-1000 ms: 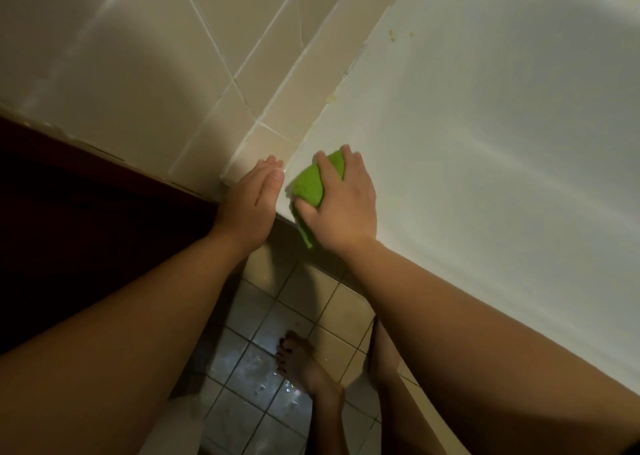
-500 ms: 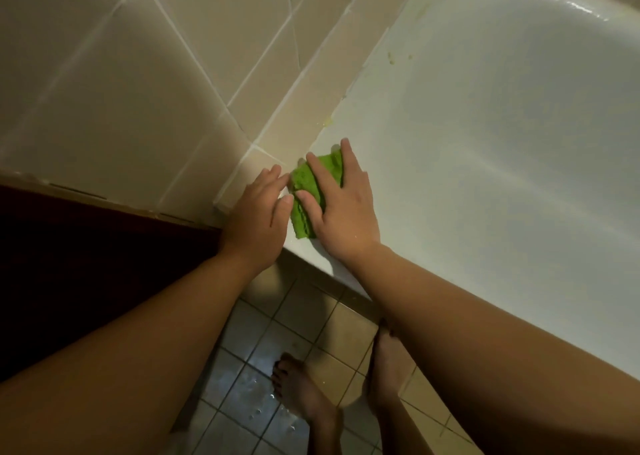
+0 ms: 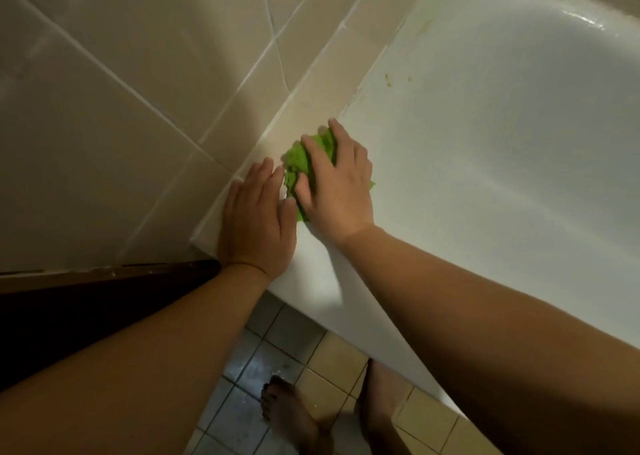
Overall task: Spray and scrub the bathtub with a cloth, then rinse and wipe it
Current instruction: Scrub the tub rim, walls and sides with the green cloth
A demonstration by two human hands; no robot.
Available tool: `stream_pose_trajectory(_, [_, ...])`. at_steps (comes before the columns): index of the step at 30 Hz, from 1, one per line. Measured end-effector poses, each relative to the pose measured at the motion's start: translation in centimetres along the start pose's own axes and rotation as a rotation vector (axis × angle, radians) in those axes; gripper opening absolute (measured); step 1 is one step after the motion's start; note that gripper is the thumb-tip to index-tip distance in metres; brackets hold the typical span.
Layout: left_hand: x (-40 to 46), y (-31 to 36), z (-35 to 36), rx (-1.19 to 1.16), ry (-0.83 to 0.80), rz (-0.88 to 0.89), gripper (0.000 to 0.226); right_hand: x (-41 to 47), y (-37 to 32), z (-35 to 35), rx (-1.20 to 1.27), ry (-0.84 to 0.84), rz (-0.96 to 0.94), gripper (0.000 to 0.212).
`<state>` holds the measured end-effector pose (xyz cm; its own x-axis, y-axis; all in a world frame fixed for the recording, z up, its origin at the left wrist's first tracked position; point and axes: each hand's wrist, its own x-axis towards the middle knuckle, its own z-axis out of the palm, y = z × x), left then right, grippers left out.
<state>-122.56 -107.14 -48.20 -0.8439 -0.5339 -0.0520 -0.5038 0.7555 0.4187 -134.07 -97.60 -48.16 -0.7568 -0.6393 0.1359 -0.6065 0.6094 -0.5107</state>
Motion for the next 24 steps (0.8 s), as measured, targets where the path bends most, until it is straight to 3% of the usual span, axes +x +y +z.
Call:
stream_pose_trajectory(5, [1.4, 0.8, 0.3, -0.023, 0.043, -0.007, 0.067, 2.9, 2.2, 0.2, -0.014, -0.001, -0.277, 0.047])
stream_pose_trajectory(11, [1.8, 0.8, 0.7, 0.032, 0.062, 0.034, 0.069, 8.2, 5.4, -1.8, 0.044, 0.031, 0.003, 0.054])
stream_pose_trajectory(17, [2.4, 0.9, 0.9, 0.070, 0.067, 0.061, 0.069, 5.8, 7.0, -1.6, 0.063, -0.208, -0.487, 0.058])
stream_pose_trajectory(22, [2.6, 0.9, 1.0, 0.093, 0.082, 0.084, 0.069, 11.9, 9.5, -3.2, 0.049, 0.014, -0.062, 0.056])
stream_pose_trajectory(24, [3.0, 1.1, 1.1, 0.103, 0.074, 0.088, 0.069, 11.9, 8.8, -3.2, 0.028, 0.031, 0.000, 0.056])
